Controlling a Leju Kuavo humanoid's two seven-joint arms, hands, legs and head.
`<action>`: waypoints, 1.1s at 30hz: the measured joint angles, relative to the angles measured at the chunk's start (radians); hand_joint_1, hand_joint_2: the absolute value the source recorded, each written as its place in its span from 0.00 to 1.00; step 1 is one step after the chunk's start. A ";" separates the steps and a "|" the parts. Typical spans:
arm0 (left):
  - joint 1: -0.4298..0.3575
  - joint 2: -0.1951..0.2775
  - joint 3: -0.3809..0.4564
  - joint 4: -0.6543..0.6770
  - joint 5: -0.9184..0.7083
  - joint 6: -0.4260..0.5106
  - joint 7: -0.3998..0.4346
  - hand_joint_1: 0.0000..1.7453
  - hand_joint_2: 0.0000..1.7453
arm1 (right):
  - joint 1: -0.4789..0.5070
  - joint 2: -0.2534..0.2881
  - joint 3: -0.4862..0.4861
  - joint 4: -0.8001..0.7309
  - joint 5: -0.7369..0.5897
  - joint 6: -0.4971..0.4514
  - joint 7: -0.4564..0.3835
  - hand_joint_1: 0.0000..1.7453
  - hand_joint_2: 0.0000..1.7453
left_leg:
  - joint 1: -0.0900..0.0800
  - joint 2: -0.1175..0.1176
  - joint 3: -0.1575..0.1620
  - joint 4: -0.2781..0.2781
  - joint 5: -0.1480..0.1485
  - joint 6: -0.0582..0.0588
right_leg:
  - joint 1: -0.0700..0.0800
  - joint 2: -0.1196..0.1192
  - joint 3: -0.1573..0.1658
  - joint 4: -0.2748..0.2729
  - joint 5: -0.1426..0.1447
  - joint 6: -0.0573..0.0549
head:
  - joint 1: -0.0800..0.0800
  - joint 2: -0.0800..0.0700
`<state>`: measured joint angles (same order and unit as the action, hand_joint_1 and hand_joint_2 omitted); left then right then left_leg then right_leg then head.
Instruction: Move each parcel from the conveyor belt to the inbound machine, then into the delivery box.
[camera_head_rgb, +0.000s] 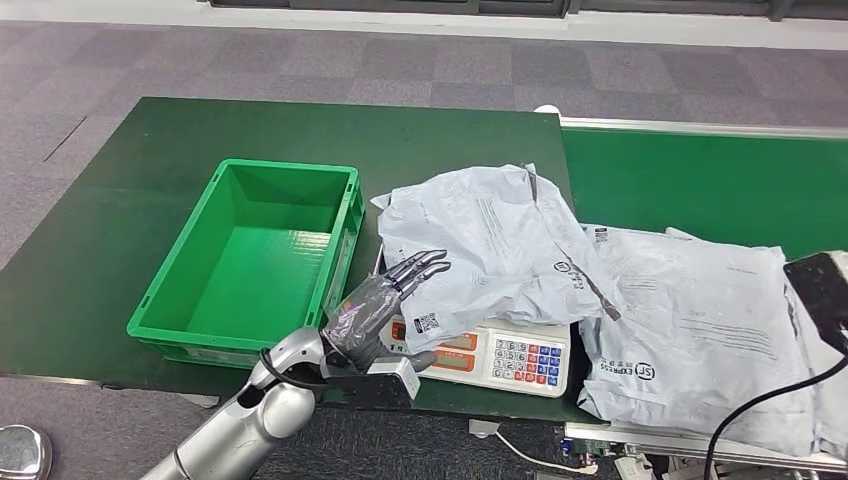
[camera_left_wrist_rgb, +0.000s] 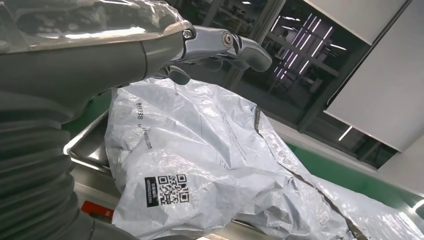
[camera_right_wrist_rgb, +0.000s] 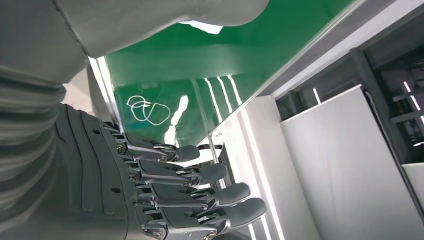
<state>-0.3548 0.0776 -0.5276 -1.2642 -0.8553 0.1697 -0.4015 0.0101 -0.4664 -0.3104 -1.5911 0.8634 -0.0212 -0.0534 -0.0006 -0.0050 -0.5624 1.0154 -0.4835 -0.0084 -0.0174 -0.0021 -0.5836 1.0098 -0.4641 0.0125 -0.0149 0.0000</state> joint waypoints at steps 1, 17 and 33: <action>0.002 0.000 0.001 -0.004 0.000 0.000 0.001 0.00 1.00 | -0.006 0.000 0.004 0.007 0.001 0.000 -0.002 0.00 1.00 | 0.000 0.000 0.000 0.000 0.000 0.000 | 0.000 0.000 0.000 0.000 0.000 0.000 | 0.000 0.000; 0.022 0.005 0.006 -0.029 0.000 0.000 0.007 0.00 1.00 | -0.042 -0.021 0.049 0.043 -0.032 0.028 -0.101 0.00 1.00 | 0.000 -0.001 -0.001 0.000 0.000 0.000 | 0.000 -0.001 0.000 0.000 0.000 0.000 | 0.000 0.000; 0.031 0.005 0.022 -0.038 -0.013 -0.003 0.007 0.00 1.00 | -0.124 -0.029 0.169 0.101 -0.021 0.057 -0.132 0.00 1.00 | 0.000 -0.002 -0.001 0.000 0.000 0.000 | 0.000 -0.001 0.000 0.000 0.000 0.000 | 0.000 0.000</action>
<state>-0.3234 0.0828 -0.5059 -1.3024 -0.8687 0.1671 -0.3942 -0.1141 -0.4959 -0.1413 -1.4901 0.8421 0.0360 -0.1857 -0.0006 -0.0066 -0.5631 1.0155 -0.4831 -0.0089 -0.0174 -0.0034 -0.5836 1.0099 -0.4641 0.0125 -0.0149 0.0000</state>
